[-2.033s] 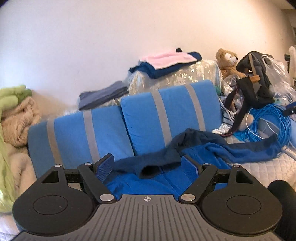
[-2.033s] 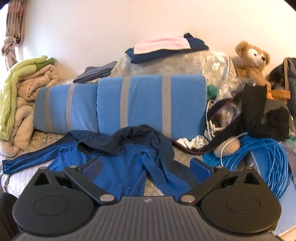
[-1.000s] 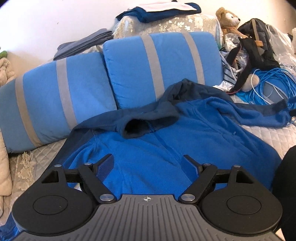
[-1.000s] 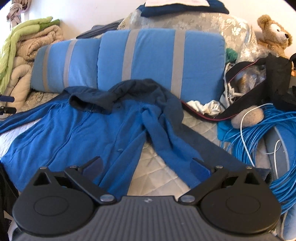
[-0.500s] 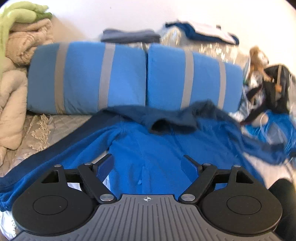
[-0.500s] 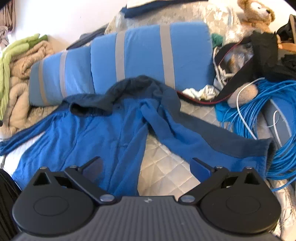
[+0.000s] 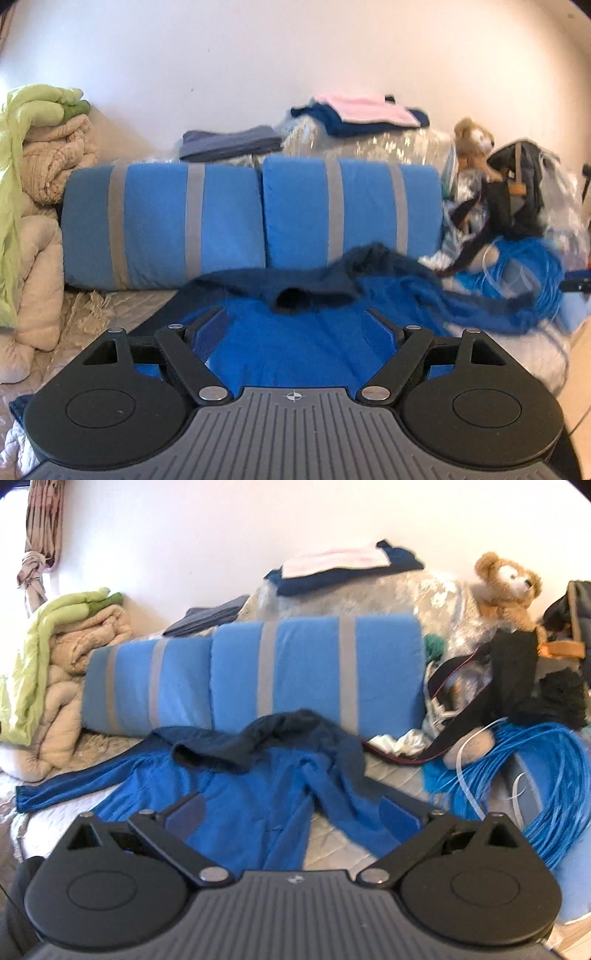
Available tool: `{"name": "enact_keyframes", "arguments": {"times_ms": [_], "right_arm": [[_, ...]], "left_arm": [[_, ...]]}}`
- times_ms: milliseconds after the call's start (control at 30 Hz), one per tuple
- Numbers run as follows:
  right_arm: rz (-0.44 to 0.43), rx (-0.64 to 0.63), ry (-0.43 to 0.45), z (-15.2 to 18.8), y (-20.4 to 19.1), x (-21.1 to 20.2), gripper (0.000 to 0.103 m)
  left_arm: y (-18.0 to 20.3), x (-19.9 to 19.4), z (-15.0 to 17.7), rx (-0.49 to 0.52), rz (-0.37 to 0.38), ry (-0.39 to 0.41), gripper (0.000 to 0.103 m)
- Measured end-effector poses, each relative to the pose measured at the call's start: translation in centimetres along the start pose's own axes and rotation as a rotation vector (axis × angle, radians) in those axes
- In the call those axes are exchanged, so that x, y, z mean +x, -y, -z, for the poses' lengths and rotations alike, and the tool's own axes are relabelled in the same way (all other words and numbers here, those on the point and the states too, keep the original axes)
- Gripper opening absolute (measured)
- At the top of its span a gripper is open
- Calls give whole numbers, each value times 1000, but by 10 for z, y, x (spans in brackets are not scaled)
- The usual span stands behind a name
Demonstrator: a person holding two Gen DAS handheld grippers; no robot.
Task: Fold clothes
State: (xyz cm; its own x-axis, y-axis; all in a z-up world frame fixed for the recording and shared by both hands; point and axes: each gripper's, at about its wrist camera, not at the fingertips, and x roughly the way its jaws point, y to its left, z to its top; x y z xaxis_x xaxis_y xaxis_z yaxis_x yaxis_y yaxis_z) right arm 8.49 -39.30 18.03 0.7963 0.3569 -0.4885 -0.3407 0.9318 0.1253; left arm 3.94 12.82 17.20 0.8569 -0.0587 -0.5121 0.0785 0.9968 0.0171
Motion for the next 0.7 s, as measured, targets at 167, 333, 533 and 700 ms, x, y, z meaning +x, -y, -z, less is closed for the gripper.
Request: {"name": "enact_keyframes", "arguments": {"times_ms": [167, 333, 533, 700], "right_arm": [[-17, -49, -77, 30, -12, 26, 103], [-64, 8, -171, 54, -3, 61, 103], [-150, 133, -320, 85, 9, 108, 103], [-222, 218, -459, 107, 29, 149, 103]], "left_arm": [[4, 12, 19, 25, -5, -34, 79], [-30, 35, 55, -66, -16, -99, 79], [-79, 72, 85, -192, 9, -230, 79], [-126, 101, 114, -336, 73, -349, 79]]}}
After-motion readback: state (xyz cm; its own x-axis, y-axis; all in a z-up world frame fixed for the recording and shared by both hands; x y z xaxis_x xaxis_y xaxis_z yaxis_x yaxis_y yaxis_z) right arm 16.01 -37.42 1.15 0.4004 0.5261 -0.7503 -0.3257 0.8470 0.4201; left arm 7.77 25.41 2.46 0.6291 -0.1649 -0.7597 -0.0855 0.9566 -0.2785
